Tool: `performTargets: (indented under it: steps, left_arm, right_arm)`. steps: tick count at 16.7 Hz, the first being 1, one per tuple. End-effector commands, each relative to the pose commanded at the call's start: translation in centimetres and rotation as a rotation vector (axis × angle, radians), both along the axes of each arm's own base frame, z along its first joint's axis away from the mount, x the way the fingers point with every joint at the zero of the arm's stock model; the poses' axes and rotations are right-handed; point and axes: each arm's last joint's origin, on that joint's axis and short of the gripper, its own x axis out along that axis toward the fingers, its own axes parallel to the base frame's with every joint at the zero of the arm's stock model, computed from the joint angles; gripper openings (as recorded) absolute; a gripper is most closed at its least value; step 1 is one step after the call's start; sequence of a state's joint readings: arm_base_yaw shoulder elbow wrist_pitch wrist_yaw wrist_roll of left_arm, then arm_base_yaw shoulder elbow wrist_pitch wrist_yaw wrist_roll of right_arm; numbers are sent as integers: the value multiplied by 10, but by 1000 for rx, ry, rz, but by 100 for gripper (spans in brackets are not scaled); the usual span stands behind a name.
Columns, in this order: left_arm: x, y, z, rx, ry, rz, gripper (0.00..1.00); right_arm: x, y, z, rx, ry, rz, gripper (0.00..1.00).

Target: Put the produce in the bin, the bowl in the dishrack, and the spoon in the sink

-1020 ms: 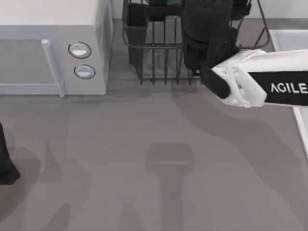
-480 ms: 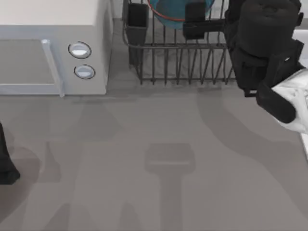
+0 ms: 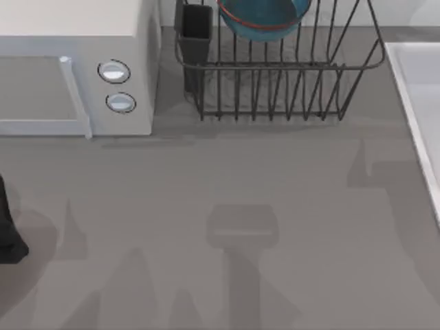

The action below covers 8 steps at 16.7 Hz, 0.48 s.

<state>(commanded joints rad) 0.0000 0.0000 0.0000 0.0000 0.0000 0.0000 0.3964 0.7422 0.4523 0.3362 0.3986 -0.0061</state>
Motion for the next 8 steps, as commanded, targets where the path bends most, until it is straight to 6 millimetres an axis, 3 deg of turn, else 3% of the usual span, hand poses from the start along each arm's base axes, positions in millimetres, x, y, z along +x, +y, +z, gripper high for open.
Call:
performTargets:
  steps: [4, 8]
  left_arm:
    - [0, 0, 0, 0, 0, 0, 100]
    - [0, 0, 0, 0, 0, 0, 100]
  right_arm:
    - [-47, -38, -44, 4, -31, -9, 100]
    - [-62, -54, -90, -3, 10, -6, 100]
